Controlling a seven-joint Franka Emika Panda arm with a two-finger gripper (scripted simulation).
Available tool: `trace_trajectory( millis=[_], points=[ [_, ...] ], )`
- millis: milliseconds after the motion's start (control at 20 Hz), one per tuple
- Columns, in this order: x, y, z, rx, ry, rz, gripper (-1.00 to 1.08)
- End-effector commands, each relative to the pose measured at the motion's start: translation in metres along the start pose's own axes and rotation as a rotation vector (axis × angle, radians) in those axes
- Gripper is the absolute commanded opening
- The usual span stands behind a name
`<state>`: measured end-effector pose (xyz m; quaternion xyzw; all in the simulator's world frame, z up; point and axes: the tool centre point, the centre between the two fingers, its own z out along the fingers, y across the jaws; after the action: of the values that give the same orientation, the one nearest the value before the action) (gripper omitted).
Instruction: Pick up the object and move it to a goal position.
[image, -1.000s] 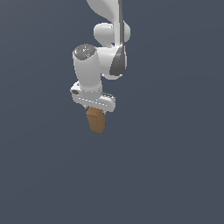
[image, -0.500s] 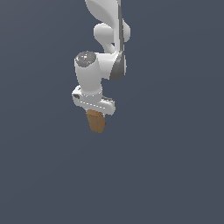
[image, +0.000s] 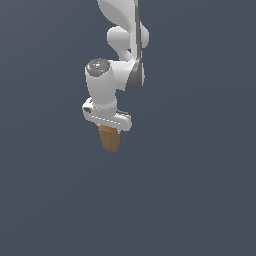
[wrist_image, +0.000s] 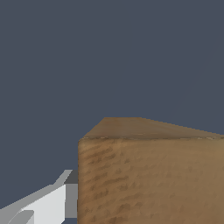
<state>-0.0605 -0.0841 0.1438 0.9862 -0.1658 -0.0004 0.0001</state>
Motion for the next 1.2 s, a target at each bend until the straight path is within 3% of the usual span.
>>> trace_trajectory(
  millis=[0,450,1150],
  points=[
    [-0.001,-0.003,-0.002,0.000,0.001,-0.001,-1.00],
    [-0.011,-0.043,-0.040,-0.001,0.001,0.000,-1.00],
    [-0.043,-0.166,-0.155,-0.003,0.002,0.000,-1.00]
  ],
)
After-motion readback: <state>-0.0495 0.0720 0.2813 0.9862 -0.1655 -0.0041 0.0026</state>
